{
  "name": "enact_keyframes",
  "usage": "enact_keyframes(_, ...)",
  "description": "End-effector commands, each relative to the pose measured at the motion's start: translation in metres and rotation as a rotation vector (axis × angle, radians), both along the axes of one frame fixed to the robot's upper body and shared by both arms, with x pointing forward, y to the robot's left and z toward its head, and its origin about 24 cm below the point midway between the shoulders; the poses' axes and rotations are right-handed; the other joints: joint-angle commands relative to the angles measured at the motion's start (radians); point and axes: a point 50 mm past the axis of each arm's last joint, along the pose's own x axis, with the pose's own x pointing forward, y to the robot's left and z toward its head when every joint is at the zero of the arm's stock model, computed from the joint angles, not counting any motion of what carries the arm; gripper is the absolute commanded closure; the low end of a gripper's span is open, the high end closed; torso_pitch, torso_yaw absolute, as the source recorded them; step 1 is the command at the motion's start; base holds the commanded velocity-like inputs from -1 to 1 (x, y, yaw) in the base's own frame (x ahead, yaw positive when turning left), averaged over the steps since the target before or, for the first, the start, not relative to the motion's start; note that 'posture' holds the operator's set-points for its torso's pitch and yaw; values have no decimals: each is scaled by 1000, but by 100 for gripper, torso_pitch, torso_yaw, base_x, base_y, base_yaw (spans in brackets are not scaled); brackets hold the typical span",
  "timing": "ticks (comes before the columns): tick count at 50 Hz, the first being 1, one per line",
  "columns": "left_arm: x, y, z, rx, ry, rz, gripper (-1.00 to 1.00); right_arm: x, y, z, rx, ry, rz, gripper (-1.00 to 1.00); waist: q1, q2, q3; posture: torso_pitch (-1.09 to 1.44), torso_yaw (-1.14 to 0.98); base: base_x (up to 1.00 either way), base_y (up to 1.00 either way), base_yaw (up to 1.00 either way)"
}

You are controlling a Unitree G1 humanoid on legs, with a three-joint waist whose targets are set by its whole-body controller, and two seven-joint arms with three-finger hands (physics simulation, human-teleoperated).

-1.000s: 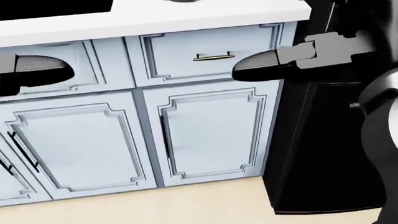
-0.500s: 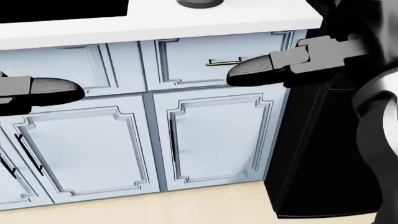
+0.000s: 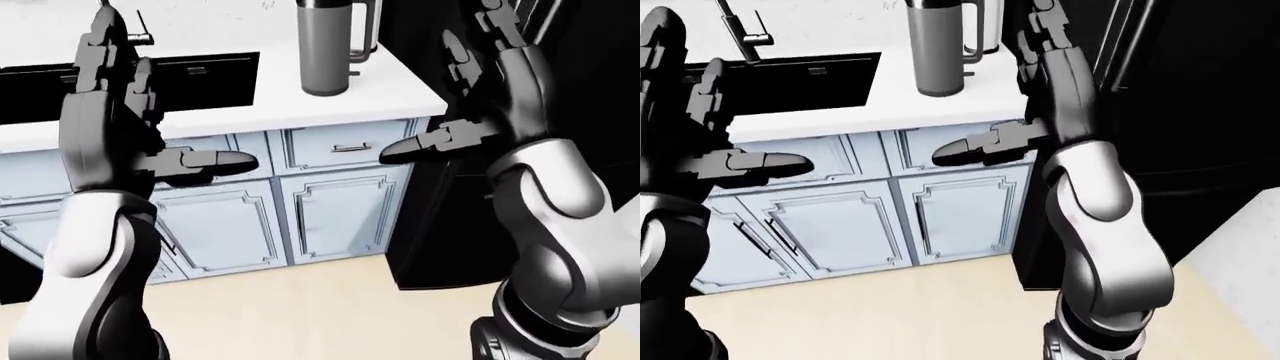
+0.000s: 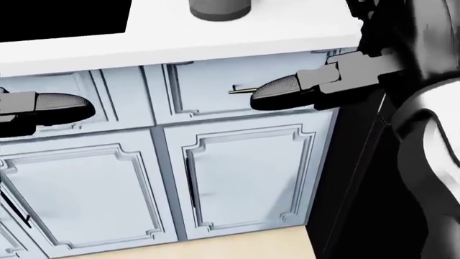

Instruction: Close the lid of the electric kettle.

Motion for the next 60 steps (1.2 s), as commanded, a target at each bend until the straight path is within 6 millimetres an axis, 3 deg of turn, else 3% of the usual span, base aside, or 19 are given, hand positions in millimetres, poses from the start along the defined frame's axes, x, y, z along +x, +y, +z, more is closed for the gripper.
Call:
enact_keyframes(1, -8, -7, 17, 21, -107, -30, -100, -8, -4, 17, 9, -107, -21, -100, -5, 9, -33, 0, 0, 41, 0, 0)
enact_keyframes(7, -9, -6, 18, 22, -107, -27, -100, -8, -6, 18, 12, -110, -28, -100, 8, -24, -42, 0, 0, 32, 0, 0)
enact_keyframes(11, -9, -6, 17, 24, -105, -26, -100, -8, -5, 17, 11, -111, -26, -100, 14, -91, -58, 0, 0, 21, 0, 0)
enact_keyframes(12, -9, -6, 17, 23, -106, -26, -100, -7, -5, 17, 10, -110, -28, -100, 18, -99, -78, 0, 0, 15, 0, 0)
enact_keyframes(13, -9, -6, 17, 23, -105, -26, -100, -7, -5, 16, 11, -110, -27, -100, 7, -89, -58, 0, 0, 15, 0, 0)
enact_keyframes(14, -9, -6, 17, 23, -105, -26, -100, -7, -5, 16, 11, -110, -27, -100, 9, -107, -40, 0, 0, 14, 0, 0)
enact_keyframes(17, -8, -6, 16, 23, -103, -26, -100, -7, -6, 16, 13, -109, -27, -100, -2, -93, -55, 0, 0, 14, 0, 0)
enact_keyframes(22, -8, -5, 15, 21, -102, -25, -100, -7, -5, 16, 13, -109, -25, -100, -4, -56, -41, 0, 0, 14, 0, 0)
enact_keyframes(25, -8, -5, 15, 22, -103, -26, -100, -8, -4, 16, 13, -110, -23, -100, -13, -9, -49, 0, 0, 14, 0, 0)
enact_keyframes(27, -8, -5, 15, 23, -103, -26, -100, -9, -5, 17, 13, -111, -25, -100, -25, 28, -76, 0, 0, 14, 0, 0)
enact_keyframes(28, -8, -5, 15, 24, -104, -25, -100, -9, -5, 17, 13, -111, -25, -100, -10, 10, -58, 0, 0, 14, 0, 0)
enact_keyframes(29, -9, -6, 15, 25, -104, -26, -100, -9, -6, 17, 14, -113, -26, -100, -13, 25, -50, 0, 0, 10, 0, 0)
enact_keyframes(35, -10, -6, 16, 29, -107, -24, -100, -9, -5, 19, 13, -115, -27, -100, -3, -17, -55, 0, 0, 9, 0, 0)
enact_keyframes(37, -10, -6, 17, 30, -107, -24, -100, -9, -6, 19, 14, -116, -32, -100, 7, -38, -30, 0, 0, 5, 0, 0)
enact_keyframes(40, -9, -5, 16, 28, -105, -24, -100, -8, -6, 19, 15, -114, -36, -100, 22, -110, -44, 0, 0, 2, 0, 0)
enact_keyframes(41, -9, -5, 16, 28, -105, -24, -100, -8, -6, 18, 15, -113, -37, -100, 20, -62, -33, 0, 0, 0, 0, 0)
enact_keyframes(55, -8, -2, 12, 25, -97, -15, -100, -7, -6, 16, 22, -103, -39, -100, 0, -49, -50, 0, 0, 1, 0, 0)
enact_keyframes(56, -9, -3, 12, 27, -97, -16, -100, -7, -6, 17, 22, -103, -38, -100, 0, -44, -67, 0, 0, 9, -2, 0)
enact_keyframes(60, -9, -3, 13, 28, -100, -16, -100, -6, -6, 17, 21, -103, -38, -100, -2, -39, -49, 0, 0, 8, -3, 0)
